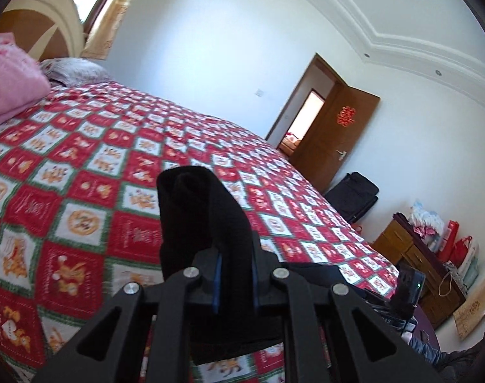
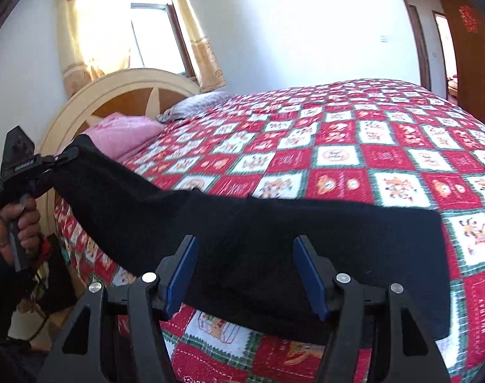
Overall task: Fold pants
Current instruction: 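Grasp the pants' end with the left tool and lift it up, then fold the lifted end over the pants with the left tool and release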
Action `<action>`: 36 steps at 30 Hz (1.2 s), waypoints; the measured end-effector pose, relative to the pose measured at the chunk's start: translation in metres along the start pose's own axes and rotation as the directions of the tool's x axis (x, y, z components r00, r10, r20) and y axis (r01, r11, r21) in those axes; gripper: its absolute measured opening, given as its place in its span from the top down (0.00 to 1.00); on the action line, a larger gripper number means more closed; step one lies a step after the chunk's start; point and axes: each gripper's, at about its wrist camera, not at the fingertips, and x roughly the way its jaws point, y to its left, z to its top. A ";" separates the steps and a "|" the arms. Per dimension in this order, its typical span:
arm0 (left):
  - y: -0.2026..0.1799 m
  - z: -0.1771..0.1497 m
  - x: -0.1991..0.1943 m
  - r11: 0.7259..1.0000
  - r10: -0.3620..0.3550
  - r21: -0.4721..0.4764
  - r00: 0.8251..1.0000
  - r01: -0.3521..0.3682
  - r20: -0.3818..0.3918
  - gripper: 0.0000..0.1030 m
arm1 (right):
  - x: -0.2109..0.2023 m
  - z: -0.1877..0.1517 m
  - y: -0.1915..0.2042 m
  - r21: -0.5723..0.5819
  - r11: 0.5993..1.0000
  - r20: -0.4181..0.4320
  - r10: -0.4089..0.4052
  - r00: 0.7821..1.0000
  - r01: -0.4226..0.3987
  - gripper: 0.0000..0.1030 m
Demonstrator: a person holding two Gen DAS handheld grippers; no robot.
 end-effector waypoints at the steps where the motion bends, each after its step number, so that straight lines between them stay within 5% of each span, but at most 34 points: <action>1: -0.007 0.002 0.003 1.000 -0.011 0.010 1.000 0.011 -0.004 0.86 | -0.005 0.004 -0.004 0.009 1.000 0.007 -0.012 1.000 0.012 0.38; 12: -0.090 0.014 0.057 0.982 -0.144 0.109 0.986 0.153 -0.088 0.86 | -0.056 0.014 -0.070 0.169 0.978 0.035 -0.129 0.991 0.121 0.38; 18: -0.126 0.008 0.091 0.971 -0.184 0.123 0.970 0.205 -0.160 0.86 | -0.065 0.007 -0.125 0.382 0.908 0.041 -0.203 0.978 0.172 0.37; 23: -0.158 -0.001 0.116 0.956 -0.213 0.150 0.949 0.251 -0.231 0.86 | -0.069 -0.004 -0.151 0.466 0.847 0.022 -0.300 0.954 0.255 0.37; 36: -0.216 -0.051 0.204 0.936 -0.187 0.187 0.872 0.297 -0.452 0.86 | -0.072 -0.011 -0.164 0.500 0.818 0.044 -0.353 0.935 0.286 0.37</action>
